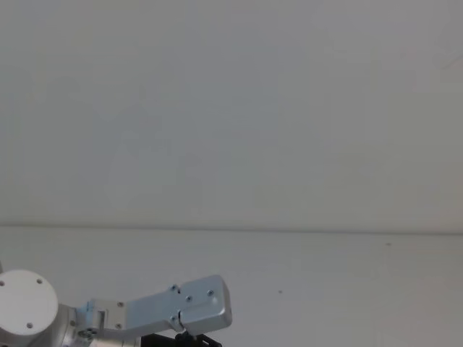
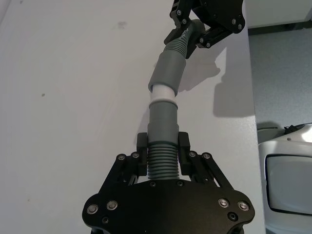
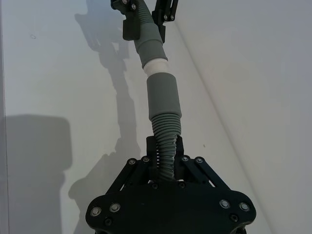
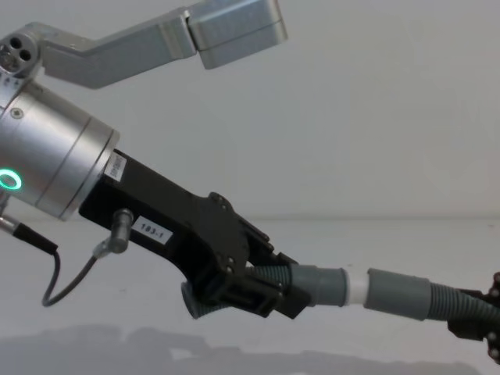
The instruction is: Use both hands to pick up one end of the pipe from the table, align the ends, and insert them.
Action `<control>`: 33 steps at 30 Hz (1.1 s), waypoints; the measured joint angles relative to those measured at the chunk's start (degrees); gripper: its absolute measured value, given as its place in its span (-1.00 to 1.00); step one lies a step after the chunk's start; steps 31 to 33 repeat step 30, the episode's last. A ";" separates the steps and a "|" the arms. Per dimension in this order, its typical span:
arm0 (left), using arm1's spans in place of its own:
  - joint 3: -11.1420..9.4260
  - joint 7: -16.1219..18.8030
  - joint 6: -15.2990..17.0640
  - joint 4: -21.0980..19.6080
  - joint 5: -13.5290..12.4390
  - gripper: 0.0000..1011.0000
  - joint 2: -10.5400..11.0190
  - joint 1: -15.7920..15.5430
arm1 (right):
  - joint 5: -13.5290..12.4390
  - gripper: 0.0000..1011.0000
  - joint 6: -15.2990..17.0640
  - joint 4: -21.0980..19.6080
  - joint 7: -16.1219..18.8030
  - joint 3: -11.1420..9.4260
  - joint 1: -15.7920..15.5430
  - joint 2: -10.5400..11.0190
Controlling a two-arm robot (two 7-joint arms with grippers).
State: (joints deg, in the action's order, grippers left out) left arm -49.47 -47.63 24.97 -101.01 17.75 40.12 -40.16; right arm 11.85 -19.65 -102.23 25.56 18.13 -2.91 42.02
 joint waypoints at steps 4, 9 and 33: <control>0.00 0.10 0.09 -0.12 0.07 -0.35 0.13 0.07 | 0.03 -0.69 -0.02 0.00 0.00 0.09 0.06 -0.02; 0.00 0.14 0.15 -0.20 0.11 -0.35 0.21 0.09 | 0.06 -0.69 -0.05 0.00 0.00 0.15 0.08 -0.04; 0.03 0.28 0.31 -0.37 0.20 -0.35 0.37 0.19 | 0.10 -0.69 -0.08 0.01 -0.01 0.27 0.16 -0.04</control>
